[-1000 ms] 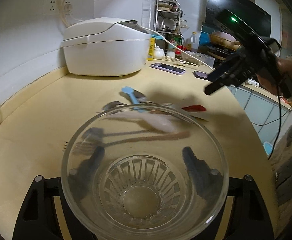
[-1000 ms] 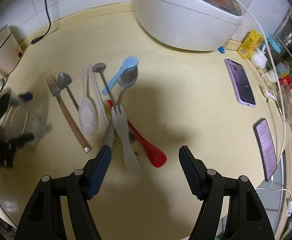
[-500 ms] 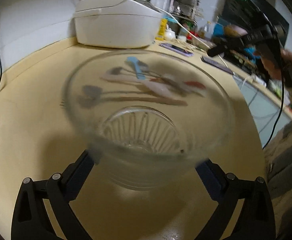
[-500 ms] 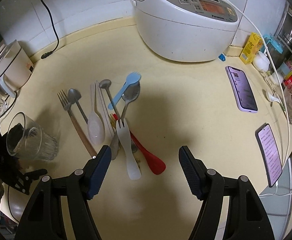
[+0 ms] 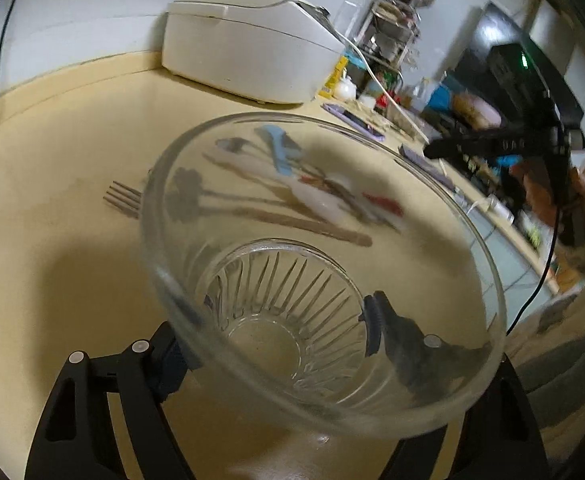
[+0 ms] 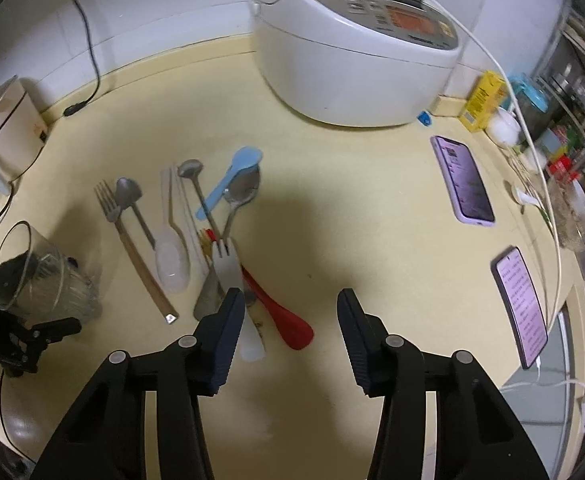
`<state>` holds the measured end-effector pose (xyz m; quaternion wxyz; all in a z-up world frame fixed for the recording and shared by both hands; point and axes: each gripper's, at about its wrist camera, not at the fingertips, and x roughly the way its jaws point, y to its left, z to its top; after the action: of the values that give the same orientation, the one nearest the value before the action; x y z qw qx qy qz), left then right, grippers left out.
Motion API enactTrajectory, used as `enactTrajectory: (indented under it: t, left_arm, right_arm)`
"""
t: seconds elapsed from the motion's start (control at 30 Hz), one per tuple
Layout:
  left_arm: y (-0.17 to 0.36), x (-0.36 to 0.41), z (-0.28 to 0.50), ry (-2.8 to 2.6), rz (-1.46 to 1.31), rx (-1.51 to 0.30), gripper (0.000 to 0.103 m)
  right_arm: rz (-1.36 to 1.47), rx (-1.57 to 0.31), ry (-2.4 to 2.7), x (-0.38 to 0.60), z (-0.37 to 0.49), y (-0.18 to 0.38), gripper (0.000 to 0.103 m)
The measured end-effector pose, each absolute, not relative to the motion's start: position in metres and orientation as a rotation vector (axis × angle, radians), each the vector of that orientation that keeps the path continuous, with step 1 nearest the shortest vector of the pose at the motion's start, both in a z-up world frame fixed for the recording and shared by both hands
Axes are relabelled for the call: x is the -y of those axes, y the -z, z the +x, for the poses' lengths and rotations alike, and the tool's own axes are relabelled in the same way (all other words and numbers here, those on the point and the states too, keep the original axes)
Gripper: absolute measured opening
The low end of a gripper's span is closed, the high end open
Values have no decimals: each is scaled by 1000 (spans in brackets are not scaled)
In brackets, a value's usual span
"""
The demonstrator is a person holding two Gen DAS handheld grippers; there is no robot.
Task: Organize utensils
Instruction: 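Grasp the white plastic spoon with the right tool while the left tool holds the glass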
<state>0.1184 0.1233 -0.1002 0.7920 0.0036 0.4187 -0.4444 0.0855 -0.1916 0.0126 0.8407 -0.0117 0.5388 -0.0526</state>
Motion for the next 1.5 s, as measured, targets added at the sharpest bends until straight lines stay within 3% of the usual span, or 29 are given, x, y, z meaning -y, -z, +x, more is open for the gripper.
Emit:
enactTrajectory:
  t: [0.1,0.63,0.8,1.1,1.17,1.3,1.33,1.5]
  left_arm:
    - [101,-121,115,945,-8,-898,89]
    - [103,-129,113,937,-59,-928,89]
    - [102,-122,114,958,-48,-928,89]
    - [103,-106,117,963,-42,-929,89]
    - [103,-106,117,961,-43,-928,89]
    - [103,-107,117,962,-43,-929,89]
    - [103,-107,117,962,-43,-929,89]
    - [103,-106,118,960,-49,-933,89]
  right_arm:
    - [-31,-1159,121,192,85,-10,49]
    - [-66,-1164,107,186,92,2,48]
    - [-38,-1169,156,200,95,5,32]
    - [170,-1248,106,228,105,15,30]
    - [153,-1246,86,224,110,18,23]
    - [51,-1263,50,213,126,30,17]
    - [27,-1266,30,209,130,33,11]
    - [-71,-1239,-66,179,147,40,5]
